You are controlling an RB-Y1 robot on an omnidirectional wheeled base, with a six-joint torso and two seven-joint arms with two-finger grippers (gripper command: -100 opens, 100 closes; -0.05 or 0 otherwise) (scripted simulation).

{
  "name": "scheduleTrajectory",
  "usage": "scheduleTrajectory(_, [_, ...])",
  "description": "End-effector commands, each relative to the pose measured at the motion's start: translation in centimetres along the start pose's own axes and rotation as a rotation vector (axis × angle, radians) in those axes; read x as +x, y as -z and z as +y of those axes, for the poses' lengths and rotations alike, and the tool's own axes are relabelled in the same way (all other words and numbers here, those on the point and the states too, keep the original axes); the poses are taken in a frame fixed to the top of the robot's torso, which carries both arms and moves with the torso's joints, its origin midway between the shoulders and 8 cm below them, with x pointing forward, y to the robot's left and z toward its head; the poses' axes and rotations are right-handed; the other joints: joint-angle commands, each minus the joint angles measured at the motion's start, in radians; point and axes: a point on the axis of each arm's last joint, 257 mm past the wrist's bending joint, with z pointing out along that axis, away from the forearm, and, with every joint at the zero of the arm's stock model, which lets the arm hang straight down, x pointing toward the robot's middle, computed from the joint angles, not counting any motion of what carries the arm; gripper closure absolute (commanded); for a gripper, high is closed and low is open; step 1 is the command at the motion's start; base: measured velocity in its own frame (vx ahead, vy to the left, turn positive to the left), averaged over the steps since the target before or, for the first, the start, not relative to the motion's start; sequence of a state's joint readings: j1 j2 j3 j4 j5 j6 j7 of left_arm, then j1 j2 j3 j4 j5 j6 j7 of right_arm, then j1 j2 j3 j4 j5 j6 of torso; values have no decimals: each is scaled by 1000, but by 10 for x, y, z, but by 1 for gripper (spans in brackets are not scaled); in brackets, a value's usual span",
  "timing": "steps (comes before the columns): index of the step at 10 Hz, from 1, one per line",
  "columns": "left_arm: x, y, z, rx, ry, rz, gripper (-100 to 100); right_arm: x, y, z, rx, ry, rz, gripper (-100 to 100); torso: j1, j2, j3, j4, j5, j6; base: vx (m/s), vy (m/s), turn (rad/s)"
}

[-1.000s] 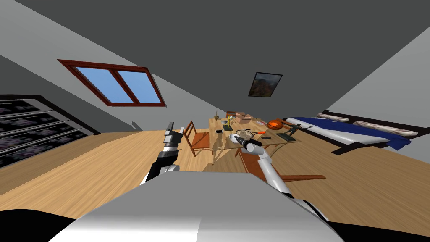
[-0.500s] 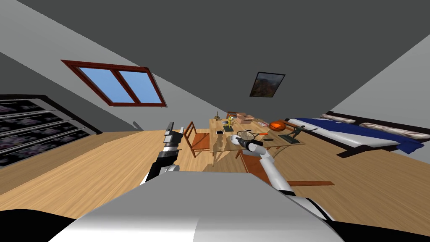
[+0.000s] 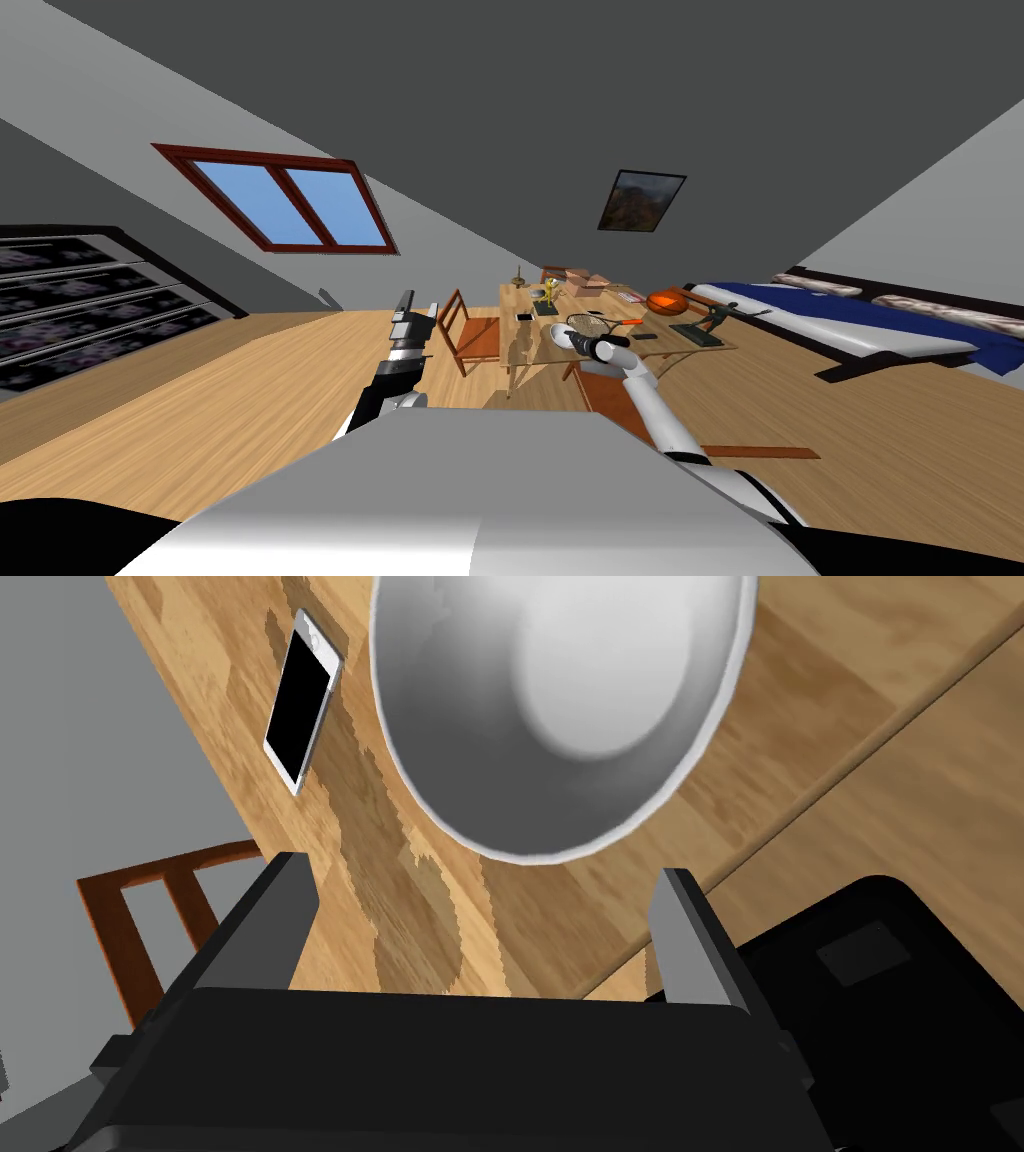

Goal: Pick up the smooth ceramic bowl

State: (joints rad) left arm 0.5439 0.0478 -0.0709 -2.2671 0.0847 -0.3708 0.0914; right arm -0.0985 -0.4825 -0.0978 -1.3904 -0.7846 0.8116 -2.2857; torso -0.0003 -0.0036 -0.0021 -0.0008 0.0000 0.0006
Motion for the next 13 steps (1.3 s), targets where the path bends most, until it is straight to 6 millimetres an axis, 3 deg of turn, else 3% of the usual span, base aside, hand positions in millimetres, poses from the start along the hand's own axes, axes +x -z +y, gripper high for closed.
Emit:
scheduleTrajectory(1, [0, 0, 0, 0, 0, 0, 0, 1, 0, 18, -42, -74, -25, -100, 0, 0, 0, 0, 0, 0, 70, -6, 39])
scheduleTrajectory(4, [0, 0, 0, 0, 0, 0, 0, 1, 1, 32, -77, -147, -43, -100, 0, 0, 0, 0, 0, 0, 53, -5, 24])
scheduleTrajectory(11, [0, 0, 0, 0, 0, 0, 0, -14, 11, 107, -256, -377, -106, -100, 0, -1, 0, 0, 0, 0, 69, -6, 31])
scheduleTrajectory(12, [0, 0, 0, 0, 0, 0, 0, -9, 10, 100, -239, -362, -101, -100, 0, -1, 0, 0, 0, 0, 29, -2, 3])
scheduleTrajectory(13, [0, 0, 0, 0, 0, 0, 0, -10, 10, 102, -243, -366, -102, 0, 0, 1, 1, 0, 0, 0, 6, -1, 0])
